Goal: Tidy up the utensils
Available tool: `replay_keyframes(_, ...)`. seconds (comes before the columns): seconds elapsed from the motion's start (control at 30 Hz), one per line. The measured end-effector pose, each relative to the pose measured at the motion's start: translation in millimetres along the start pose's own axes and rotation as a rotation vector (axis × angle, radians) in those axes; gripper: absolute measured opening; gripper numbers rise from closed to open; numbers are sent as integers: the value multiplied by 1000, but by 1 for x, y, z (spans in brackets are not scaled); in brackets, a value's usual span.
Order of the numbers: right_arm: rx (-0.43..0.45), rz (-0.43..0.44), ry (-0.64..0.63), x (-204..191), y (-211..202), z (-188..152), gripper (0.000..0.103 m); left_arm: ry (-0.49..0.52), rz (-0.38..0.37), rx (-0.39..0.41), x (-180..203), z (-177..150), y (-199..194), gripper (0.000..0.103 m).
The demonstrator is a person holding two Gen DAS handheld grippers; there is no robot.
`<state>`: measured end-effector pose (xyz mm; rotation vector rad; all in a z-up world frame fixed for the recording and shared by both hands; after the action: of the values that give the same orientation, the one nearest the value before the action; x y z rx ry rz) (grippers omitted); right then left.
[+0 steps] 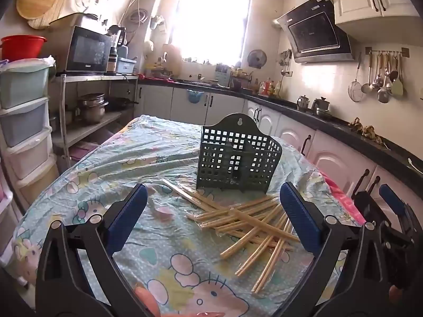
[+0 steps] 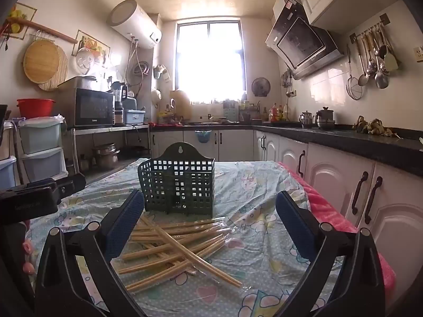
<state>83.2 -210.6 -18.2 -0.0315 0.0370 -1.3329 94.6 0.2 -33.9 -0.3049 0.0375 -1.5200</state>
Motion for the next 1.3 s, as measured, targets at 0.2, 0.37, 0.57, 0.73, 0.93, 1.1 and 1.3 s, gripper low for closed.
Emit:
replay_keyframes(0.2,10,1,12,0,-1,2,97,0,-9,7,2,0,-1,93)
replay_keyframes(0.37,10,3,6,0,0,2,97,12,-21,25,6,1,-6,93)
replay_keyframes(0.57,16,1,5,2,-2,8,97,9,-26,19,5,3,-6,93)
replay_keyframes(0.73,15,2,7,1,-3,6,97,6,-28,19,4,4,-6,93)
replay_keyframes(0.93,15,5,6,1,-2,5,97,7,-28,22,5,6,-7,93)
replay_keyframes(1.1,17,4,6,0,-2,6,97,8,-27,22,6,5,-7,93)
replay_keyframes(1.3,21,6,3,-3,-1,5,97,9,-27,25,7,6,-8,93)
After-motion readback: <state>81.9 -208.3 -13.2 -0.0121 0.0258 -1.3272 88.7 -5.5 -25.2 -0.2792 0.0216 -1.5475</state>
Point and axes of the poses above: each gripper's, at about its wrist camera, not at the fingertips, and y roughly the way its jaws point, x to its right, z to its top, the point moved 10 cm from there along y, roughly the way its jaws point, and after that the axes turned 7 degrees about x, right-handed, at the moved point
